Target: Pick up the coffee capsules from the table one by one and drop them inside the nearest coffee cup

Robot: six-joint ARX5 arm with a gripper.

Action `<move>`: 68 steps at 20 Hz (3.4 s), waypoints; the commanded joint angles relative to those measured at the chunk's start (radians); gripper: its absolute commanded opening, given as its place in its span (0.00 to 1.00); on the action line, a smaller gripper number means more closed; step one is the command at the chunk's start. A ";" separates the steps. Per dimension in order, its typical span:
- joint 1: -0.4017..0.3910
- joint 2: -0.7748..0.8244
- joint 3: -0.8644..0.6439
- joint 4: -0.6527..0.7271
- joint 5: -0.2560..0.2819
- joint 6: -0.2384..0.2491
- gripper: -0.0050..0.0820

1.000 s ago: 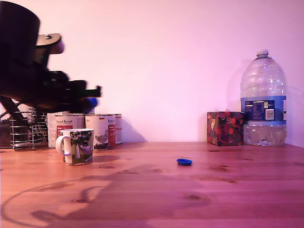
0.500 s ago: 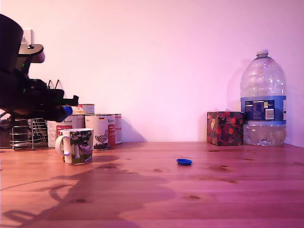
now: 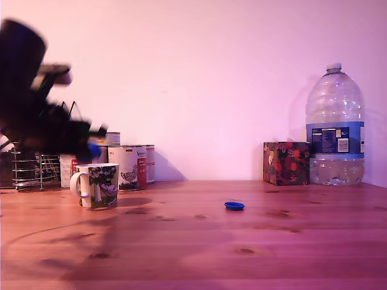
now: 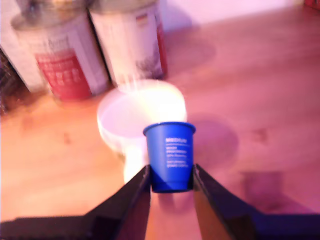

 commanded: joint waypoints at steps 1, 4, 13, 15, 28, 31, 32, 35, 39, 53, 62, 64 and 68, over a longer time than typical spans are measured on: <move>0.012 -0.006 0.023 -0.071 0.014 0.003 0.15; 0.032 -0.006 0.108 -0.225 0.021 -0.010 0.15; 0.105 0.005 0.275 -0.479 0.171 -0.045 0.15; 0.106 0.022 0.306 -0.512 0.196 -0.046 0.15; 0.106 0.231 0.579 -0.721 0.202 -0.033 0.15; 0.106 0.231 0.581 -0.728 0.201 -0.033 0.15; 0.106 0.231 0.581 -0.730 0.201 -0.024 0.15; 0.106 0.231 0.581 -0.731 0.201 -0.020 0.15; 0.106 0.231 0.581 -0.728 0.195 -0.020 0.15; 0.106 0.230 0.581 -0.732 0.195 -0.018 0.56; 0.104 0.216 0.580 -0.735 0.184 -0.016 0.03; 0.098 0.198 0.571 -0.724 0.184 -0.005 0.03; 0.089 0.147 0.541 -0.708 0.185 0.001 0.03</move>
